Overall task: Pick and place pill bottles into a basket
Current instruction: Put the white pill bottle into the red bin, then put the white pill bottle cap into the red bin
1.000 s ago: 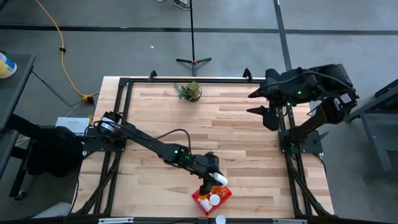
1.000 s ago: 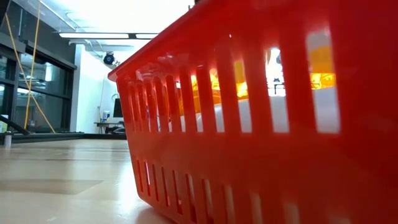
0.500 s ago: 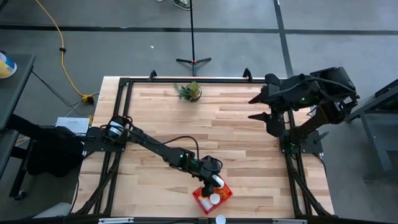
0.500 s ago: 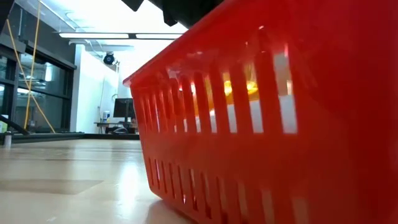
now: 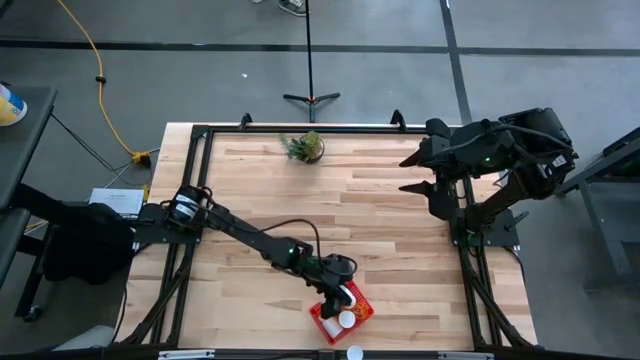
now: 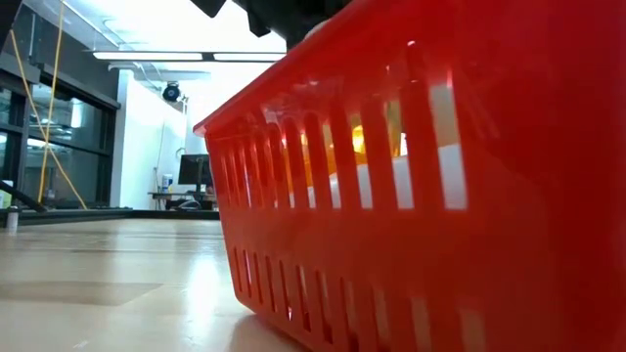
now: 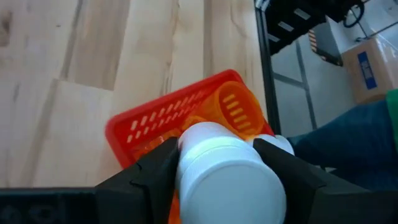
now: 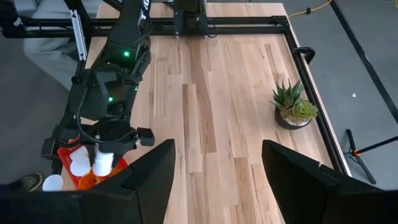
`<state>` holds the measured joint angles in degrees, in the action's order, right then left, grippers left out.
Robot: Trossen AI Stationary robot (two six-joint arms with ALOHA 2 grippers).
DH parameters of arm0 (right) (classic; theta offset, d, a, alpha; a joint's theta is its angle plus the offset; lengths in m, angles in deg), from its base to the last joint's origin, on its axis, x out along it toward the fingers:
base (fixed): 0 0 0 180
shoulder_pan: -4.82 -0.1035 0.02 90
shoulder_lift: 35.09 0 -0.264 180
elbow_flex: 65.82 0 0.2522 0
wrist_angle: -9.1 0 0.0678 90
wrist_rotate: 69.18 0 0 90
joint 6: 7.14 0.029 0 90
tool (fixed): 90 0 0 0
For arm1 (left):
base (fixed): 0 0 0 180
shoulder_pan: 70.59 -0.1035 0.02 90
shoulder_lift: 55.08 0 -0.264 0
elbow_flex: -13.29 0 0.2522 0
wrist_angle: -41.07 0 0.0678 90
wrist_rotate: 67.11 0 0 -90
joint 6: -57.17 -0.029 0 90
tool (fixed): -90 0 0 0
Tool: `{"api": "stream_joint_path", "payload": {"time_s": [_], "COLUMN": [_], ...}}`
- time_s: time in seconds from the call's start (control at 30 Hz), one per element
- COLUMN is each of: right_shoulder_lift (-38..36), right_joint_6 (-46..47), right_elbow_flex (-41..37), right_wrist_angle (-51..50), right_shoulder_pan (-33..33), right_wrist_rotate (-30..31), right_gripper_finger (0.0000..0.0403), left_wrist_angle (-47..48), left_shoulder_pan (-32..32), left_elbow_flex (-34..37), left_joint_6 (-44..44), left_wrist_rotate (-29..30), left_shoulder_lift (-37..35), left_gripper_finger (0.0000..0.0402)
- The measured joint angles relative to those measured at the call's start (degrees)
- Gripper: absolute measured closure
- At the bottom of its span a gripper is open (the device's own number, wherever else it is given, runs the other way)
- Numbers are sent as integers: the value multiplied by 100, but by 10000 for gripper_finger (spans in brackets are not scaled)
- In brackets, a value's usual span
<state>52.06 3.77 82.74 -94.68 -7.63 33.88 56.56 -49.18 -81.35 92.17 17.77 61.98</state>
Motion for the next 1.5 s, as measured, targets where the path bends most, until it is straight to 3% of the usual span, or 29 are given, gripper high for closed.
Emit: {"api": "stream_joint_path", "payload": {"time_s": [0.3, 1.07, 1.3, 1.4, 1.5], "right_shoulder_lift": [0, 0, 18, 49, 106], "right_joint_6": [-1, 47, 151, 137, 156], "right_elbow_flex": [0, 0, 0, 0, 0], "right_wrist_angle": [2, 2, 2, 2, 2], "right_shoulder_pan": [0, 0, -51, -179, -320], "right_wrist_rotate": [2, 1, -368, -404, -409], "right_gripper_finger": [171, 171, 171, 171, 171], "left_wrist_angle": [-151, 239, 1500, 2554, 3773], "left_shoulder_pan": [0, -423, -576, -709, -853], "left_elbow_flex": [9, -682, -1533, -2133, -2741], "left_joint_6": [5, -698, -1117, -1397, -1753], "left_wrist_rotate": [-254, -363, -437, -378, 59], "left_shoulder_lift": [0, 4, 4, 4, 4], "left_gripper_finger": [128, 131, 131, 131, 131]}}
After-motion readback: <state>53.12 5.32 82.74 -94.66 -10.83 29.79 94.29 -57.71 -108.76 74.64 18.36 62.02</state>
